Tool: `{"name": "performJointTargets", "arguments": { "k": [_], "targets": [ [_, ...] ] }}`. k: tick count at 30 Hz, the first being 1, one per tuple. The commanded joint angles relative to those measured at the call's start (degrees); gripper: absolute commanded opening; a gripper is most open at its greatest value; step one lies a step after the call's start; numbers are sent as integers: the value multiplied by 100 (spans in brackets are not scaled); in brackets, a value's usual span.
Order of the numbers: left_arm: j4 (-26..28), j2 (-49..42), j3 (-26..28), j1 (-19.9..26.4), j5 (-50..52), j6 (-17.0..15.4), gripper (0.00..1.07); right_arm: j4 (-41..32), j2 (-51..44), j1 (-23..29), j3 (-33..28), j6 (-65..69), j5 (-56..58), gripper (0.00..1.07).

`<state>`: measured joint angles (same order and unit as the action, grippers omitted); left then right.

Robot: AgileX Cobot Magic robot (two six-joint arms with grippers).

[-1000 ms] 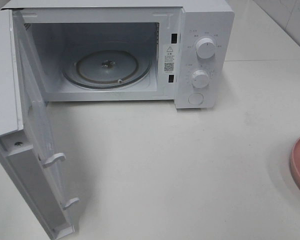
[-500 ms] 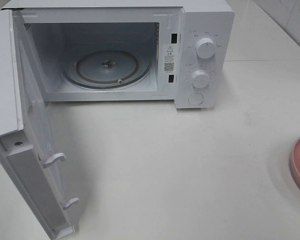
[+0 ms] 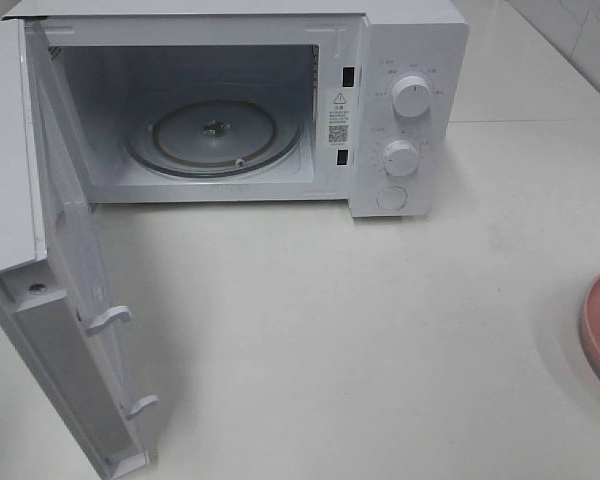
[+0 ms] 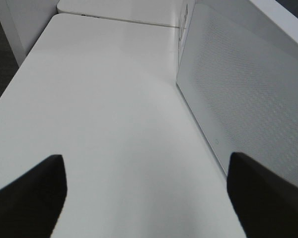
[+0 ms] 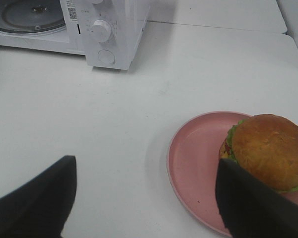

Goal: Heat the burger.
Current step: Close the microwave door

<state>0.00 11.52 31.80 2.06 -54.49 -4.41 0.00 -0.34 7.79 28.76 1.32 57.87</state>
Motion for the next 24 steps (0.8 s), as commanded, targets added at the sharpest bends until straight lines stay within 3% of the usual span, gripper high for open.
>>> {"name": "performJointTargets", "arguments": {
  "k": [1, 2, 7, 8, 9, 11, 12, 13, 17, 24],
  "targets": [
    [0, 332, 29, 17, 344, -6, 69, 34, -143, -46, -17, -34, -97, 76],
    [0, 579, 29, 17, 539, -6, 61, 34, -143, -46, -17, -34, -97, 76],
    [0, 1192, 29, 17, 1060, -6, 44, 34, -143, -46, -17, -34, -97, 76],
    [0, 1335, 29, 17, 1152, -6, 33, 34, -143, -46, -17, -34, -97, 76],
    [0, 1335, 29, 17, 1152, -6, 33, 34, -143, -46, -17, -34, -97, 76],
    [0, 1719, 29, 17, 1473, -6, 13, 34, -143, -46, -17, -34, -97, 76],
    [0, 1719, 29, 17, 1473, -6, 13, 34, -143, -46, -17, -34, -97, 76],
    [0, 1965, 29, 17, 1776, 17, 1, 34, -143, -46, -17, -34, -97, 76],
    [34, 2384, -52, 17, 2395, 23, 0, 34, -143, -46, -17, -34, -97, 76],
    [0, 3289, -716, 17, 4979, 57, 0, 34, -143, -46, -17, -34, -97, 76]
  ]
}}
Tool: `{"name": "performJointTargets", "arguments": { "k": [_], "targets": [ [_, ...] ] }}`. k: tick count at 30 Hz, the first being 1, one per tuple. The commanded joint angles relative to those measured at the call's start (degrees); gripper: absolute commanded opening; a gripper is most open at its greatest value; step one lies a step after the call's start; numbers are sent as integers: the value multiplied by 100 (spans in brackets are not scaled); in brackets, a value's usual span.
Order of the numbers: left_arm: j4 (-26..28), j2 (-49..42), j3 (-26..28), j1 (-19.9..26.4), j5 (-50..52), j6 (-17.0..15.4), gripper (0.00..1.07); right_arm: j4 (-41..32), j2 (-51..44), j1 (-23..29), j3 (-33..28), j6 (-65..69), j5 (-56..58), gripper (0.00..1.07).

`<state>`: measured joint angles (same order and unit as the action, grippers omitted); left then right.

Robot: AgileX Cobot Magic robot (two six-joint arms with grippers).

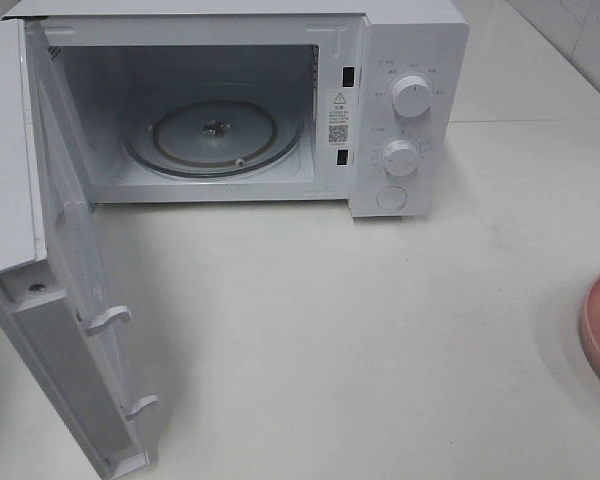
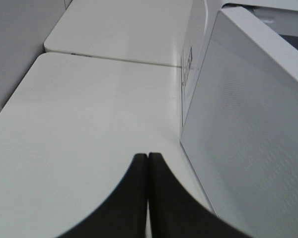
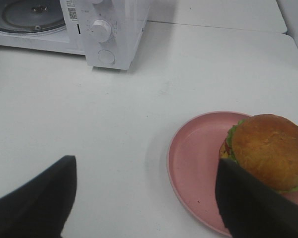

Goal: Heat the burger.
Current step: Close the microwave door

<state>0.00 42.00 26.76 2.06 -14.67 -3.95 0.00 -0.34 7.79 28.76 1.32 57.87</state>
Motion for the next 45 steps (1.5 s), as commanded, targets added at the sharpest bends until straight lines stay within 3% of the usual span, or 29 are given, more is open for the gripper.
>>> {"name": "performJointTargets", "arguments": {
  "k": [1, 2, 6, 7, 9, 12, 16, 19, 21, 28, 30, 32, 35, 37, 45],
  "targets": [
    [0, 241, -212, 17, 997, 11, 0, 34, -143, -46, -17, -34, -97, 76],
    [0, 464, -430, 17, 1719, 11, 0, 34, -143, -46, -17, -34, -97, 76],
    [-69, 779, -728, 17, 2750, 11, 0, 34, -143, -46, -17, -34, -97, 76],
    [-241, 1020, -934, 17, 3512, -23, 0, 34, -143, -46, -17, -34, -97, 76],
    [-361, 1140, -1008, 17, 3804, -46, 0, 34, -143, -46, -17, -34, -97, 76],
    [-1106, 1616, -1306, 17, 5013, -63, 0, 34, -143, -46, -17, -34, -97, 76],
    [-1696, 2240, -1312, 17, 5317, -321, 0, 34, -143, -46, -17, -34, -97, 76],
    [-1822, 2384, -1312, 17, 5397, -407, 0, 34, -143, -46, -17, -34, -97, 76],
    [-2515, 2848, -1312, 6, 5993, -842, 0, 34, -143, -46, -17, -34, -97, 76],
    [-3243, 3358, -1312, -40, 6744, -1140, 0, 34, -143, -46, -17, -34, -97, 76],
    [-3272, 3421, -1301, -126, 6795, -1129, 0, 34, -143, -46, -17, -34, -97, 76],
    [-3191, 3610, -1197, -607, 6807, -1043, 0, 34, -143, -46, -17, -34, -97, 76],
    [-3083, 3655, -1169, -756, 6801, -1020, 0, 34, -143, -46, -17, -34, -97, 76],
    [-2452, 3862, -1089, -1255, 6795, -963, 0, 34, -143, -46, -17, -34, -97, 76],
    [-1776, 4349, -865, -2051, 6795, -498, 0, 34, -143, -46, -17, -34, -97, 76]
  ]
}}
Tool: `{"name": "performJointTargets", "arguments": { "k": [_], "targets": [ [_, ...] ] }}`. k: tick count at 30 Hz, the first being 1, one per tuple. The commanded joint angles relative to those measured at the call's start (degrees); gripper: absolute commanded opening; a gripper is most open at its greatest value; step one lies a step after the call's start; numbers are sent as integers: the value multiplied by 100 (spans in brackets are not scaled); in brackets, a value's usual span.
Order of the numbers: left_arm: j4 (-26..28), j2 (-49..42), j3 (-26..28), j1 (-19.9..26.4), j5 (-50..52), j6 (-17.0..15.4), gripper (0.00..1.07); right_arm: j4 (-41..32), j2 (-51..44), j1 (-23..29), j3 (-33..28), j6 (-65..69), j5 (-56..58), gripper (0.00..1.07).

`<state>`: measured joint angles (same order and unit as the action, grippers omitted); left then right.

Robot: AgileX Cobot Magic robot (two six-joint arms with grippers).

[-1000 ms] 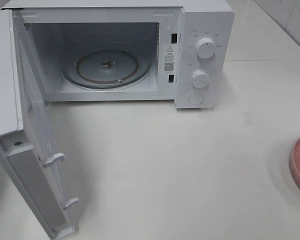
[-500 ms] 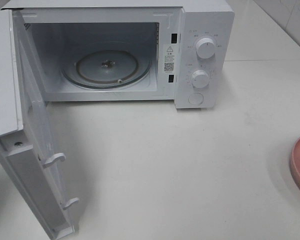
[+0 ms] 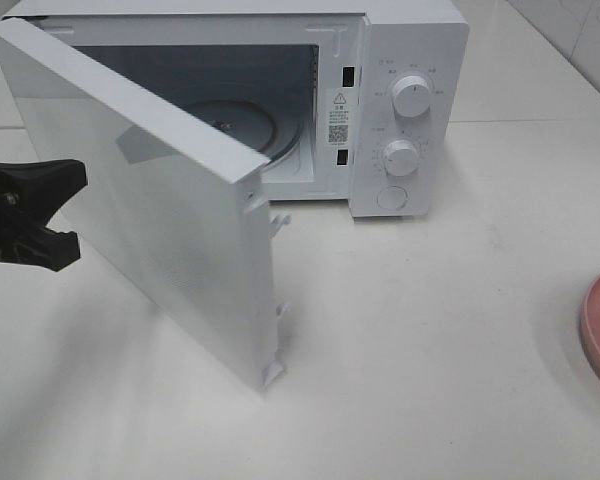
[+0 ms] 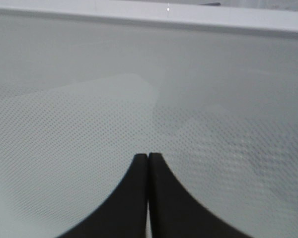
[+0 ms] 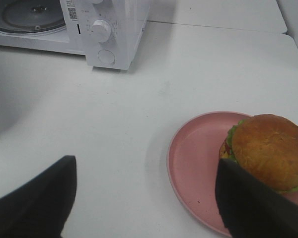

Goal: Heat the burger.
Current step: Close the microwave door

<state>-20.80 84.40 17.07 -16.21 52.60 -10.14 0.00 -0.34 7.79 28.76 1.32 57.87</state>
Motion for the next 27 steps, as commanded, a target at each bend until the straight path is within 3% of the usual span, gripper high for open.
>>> {"name": "performJointTargets", "arguments": {
  "k": [1, 5, 11, 23, 27],
  "targets": [
    [304, 109, 103, -223, 69, 120, 0, 34, -143, -46, -17, -34, -97, 76],
    [877, 361, 286, -613, 63, 132, 0, 34, -143, -46, -17, -34, -97, 76],
    [1289, 596, 613, -997, 46, 172, 0, 34, -143, -46, -17, -40, -97, 76],
    [2555, 1226, 1673, -1805, -355, 739, 0, 34, -143, -46, -17, -40, -97, 76],
    [2704, 1375, 1948, -1925, -510, 751, 0, 34, -143, -46, -17, -40, -97, 76]
  ]
}}
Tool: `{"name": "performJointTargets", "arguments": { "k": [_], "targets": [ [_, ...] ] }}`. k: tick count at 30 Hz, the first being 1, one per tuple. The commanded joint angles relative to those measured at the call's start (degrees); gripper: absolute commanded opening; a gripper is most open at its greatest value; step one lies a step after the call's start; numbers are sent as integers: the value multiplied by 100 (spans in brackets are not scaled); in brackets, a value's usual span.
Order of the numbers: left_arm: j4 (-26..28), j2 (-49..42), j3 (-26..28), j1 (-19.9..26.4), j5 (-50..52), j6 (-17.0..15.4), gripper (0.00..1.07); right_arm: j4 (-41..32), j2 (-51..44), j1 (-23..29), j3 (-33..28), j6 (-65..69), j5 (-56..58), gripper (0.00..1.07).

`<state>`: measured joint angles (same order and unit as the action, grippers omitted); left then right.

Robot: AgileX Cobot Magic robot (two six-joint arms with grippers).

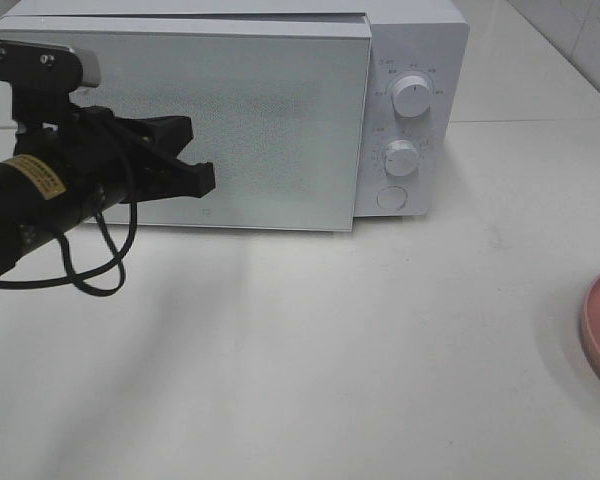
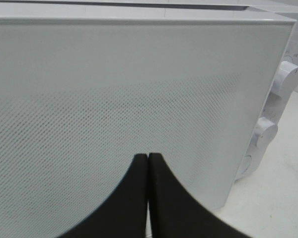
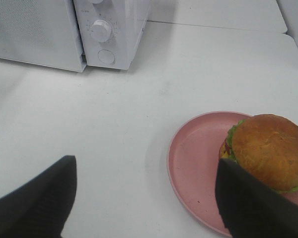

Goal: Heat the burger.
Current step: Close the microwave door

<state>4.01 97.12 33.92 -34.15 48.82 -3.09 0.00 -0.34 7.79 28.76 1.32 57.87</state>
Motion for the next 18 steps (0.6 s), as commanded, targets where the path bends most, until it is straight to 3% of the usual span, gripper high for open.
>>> {"name": "performJointTargets", "arguments": {
  "k": [1, 5, 7, 10, 14, 18],
  "targets": [
    [269, 218, 481, -223, -223, 63, 0, 34, -143, -46, -17, -40, -97, 76],
    [332, 378, 791, -372, -304, 178, 0, 34, -143, -46, -17, -40, -97, 76],
    [493, 602, 1209, -556, -470, 309, 0, 34, -143, -46, -17, -40, -97, 76],
    [544, 665, 1312, -607, -527, 355, 0, 34, -143, -46, -17, -40, -97, 76],
    [791, 945, 1782, -716, -613, 642, 0, 34, -143, -46, -17, -40, -97, 76],
    [796, 1117, 2040, -716, -710, 653, 0, 34, -143, -46, -17, -40, -97, 76]
  ]
}}
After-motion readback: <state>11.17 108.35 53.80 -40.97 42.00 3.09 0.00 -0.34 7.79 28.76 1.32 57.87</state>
